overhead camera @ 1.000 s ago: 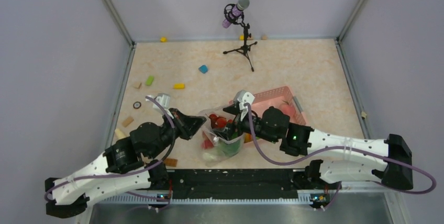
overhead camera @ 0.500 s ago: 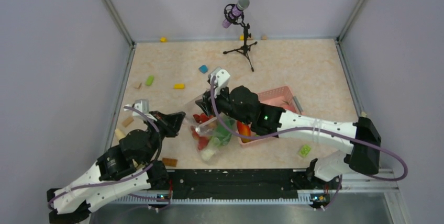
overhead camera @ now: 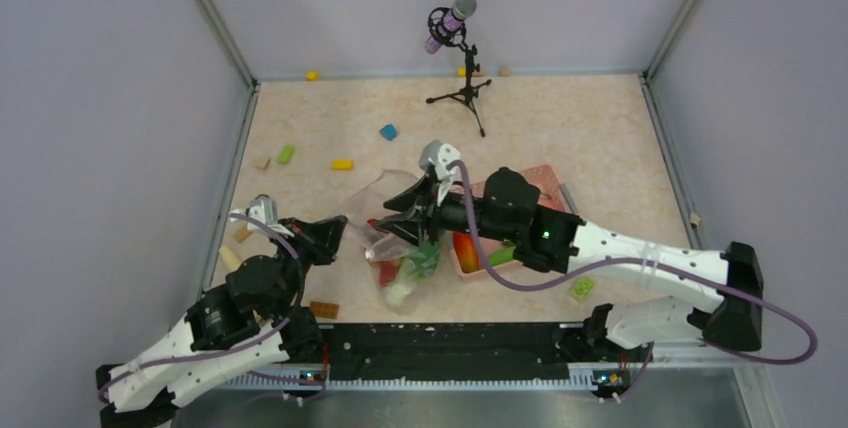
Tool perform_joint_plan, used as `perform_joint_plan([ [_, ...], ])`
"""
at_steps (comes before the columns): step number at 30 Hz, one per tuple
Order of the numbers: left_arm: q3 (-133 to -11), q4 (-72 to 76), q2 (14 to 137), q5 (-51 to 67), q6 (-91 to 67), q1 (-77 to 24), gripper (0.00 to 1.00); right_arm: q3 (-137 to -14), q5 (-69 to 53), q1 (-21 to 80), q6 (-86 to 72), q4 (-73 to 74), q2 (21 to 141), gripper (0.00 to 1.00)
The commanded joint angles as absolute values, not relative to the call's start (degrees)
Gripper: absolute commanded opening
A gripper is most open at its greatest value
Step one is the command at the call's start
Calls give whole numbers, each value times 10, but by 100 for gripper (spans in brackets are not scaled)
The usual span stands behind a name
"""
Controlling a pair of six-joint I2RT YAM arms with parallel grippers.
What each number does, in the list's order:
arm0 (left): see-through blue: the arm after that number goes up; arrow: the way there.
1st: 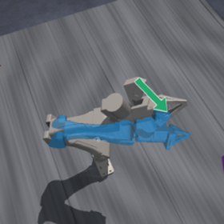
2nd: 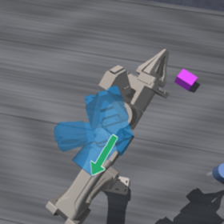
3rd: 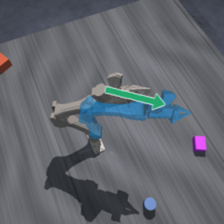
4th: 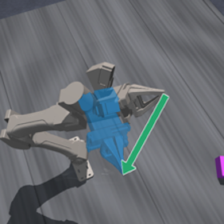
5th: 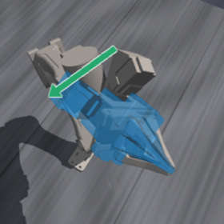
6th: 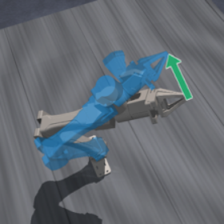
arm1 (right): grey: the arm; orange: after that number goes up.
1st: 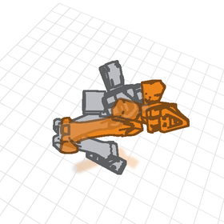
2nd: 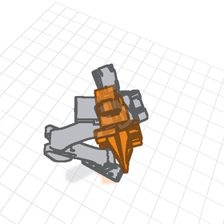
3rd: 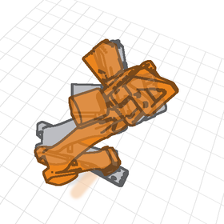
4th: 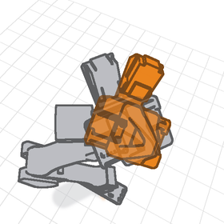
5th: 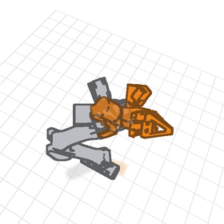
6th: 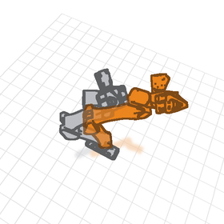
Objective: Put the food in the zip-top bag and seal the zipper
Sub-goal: Adjust the zipper food storage bag at the center of the board, then pick up the fake vegetable from the bin.
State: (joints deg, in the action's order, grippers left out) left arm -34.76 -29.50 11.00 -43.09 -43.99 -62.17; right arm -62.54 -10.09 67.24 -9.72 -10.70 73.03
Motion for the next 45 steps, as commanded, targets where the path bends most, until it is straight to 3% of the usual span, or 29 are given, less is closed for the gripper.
perform_joint_plan([
  [1, -339, -262, 103, -441, -437, -619, 0, -591, 6, 670, -106, -175, 659, 42],
  [5, -333, -262, 104, -454, -440, -619, 0, -548, 268, 665, -89, -149, 623, 44],
  [9, -331, -260, 112, -460, -440, -619, 0, -493, 431, 631, -141, -83, 588, 47],
  [12, -330, -260, 122, -463, -439, -619, 0, -450, 410, 565, -208, -23, 565, 52],
  [16, -328, -259, 131, -465, -436, -619, 0, -416, 300, 469, -270, 73, 557, 71],
  [18, -327, -253, 134, -459, -430, -619, 0, -406, 284, 455, -261, 89, 563, 80],
  [23, -326, -247, 141, -453, -422, -619, 0, -394, 304, 454, -295, 98, 599, 90],
  [29, -321, -239, 146, -454, -420, -619, 0, -425, 341, 454, -262, 157, 677, 95],
  [35, -322, -237, 160, -463, -415, -619, 0, -365, 309, 454, -250, 36, 705, 96],
  [45, -320, -229, 172, -454, -411, -619, 0, -361, 319, 454, -260, 70, 742, 96],
])
